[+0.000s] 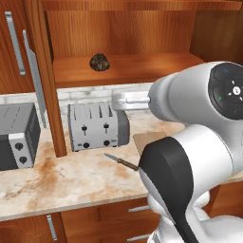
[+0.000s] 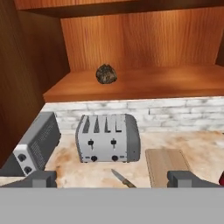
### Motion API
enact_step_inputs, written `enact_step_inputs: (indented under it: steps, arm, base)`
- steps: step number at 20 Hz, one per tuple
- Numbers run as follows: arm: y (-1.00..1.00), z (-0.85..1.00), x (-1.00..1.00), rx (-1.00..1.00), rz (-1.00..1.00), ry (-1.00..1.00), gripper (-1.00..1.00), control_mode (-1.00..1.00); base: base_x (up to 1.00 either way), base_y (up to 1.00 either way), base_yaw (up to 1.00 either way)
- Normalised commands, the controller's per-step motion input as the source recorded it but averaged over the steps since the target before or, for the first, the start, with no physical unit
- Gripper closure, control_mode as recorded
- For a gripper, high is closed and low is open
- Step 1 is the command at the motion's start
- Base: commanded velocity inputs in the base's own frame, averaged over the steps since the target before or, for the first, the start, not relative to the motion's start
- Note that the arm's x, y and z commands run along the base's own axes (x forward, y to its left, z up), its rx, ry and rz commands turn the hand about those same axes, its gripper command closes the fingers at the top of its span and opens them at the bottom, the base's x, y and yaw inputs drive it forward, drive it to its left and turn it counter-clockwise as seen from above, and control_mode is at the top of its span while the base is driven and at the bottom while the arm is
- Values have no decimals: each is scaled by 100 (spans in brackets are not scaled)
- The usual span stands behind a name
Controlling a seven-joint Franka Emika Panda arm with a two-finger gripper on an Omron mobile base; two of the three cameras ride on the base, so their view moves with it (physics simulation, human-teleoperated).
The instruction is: Pick the bread, place it on the cutting board, pick the jam, place it on the counter, and close the cabinet.
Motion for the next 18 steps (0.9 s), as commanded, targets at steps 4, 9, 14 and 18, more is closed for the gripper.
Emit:
enact_step_inputs:
  steps: [4, 9, 14, 18]
  arm:
    - [3, 0, 25, 0, 0, 4, -100, -100]
    - [3, 0, 33, 0, 0, 0, -100, -100]
    - [3, -1, 39, 0, 0, 0, -100, -100]
    - [3, -3, 39, 0, 0, 0, -100, -100]
  base:
    - [0, 0, 0]
    - [0, 0, 0]
    - [0, 0, 0]
    - [0, 0, 0]
